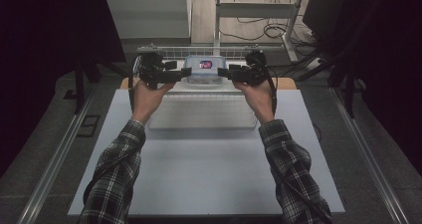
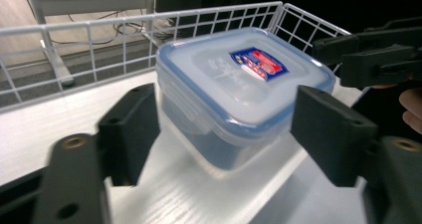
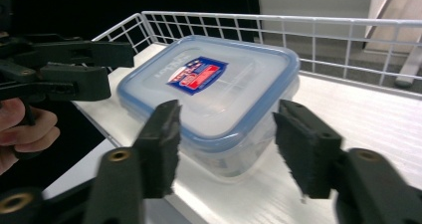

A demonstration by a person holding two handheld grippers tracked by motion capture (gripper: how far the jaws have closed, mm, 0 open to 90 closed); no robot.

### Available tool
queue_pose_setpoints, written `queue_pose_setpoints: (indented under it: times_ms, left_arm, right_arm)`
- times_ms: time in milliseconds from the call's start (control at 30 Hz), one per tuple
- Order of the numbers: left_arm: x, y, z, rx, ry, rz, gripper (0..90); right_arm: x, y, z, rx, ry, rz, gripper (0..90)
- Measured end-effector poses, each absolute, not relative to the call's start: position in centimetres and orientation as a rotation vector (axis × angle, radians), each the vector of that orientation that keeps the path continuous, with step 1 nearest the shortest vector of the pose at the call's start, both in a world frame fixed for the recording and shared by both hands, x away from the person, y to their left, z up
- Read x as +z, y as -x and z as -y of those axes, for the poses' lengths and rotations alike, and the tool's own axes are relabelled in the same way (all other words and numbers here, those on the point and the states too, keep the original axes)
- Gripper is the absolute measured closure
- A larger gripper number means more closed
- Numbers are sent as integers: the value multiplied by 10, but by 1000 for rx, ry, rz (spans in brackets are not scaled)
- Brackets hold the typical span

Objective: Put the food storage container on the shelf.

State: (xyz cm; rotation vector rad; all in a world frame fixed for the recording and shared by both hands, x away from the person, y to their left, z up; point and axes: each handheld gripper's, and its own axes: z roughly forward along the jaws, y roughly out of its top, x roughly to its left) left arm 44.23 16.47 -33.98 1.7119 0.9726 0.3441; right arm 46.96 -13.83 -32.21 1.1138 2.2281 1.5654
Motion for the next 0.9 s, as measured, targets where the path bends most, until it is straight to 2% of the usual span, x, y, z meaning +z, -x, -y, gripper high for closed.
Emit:
queue_pose_setpoints:
  times_ms: [200,367,567,900]
  left_arm:
    - [-344,-432,-160,360,-1746,-936,84]
    - [-350,-422,-159,345,-1763,-911,44]
    - [-356,-413,-157,353,-1778,-884,34]
    - [-364,-393,-152,373,-1793,-824,22]
  right_arm:
    - [-329,-462,138,1538,-1077,-2253,183]
    - [-336,-457,140,1522,-1058,-2263,106]
    - [-344,-450,141,1513,-1016,-2266,58]
    - [-349,-435,143,1513,-957,-2276,49]
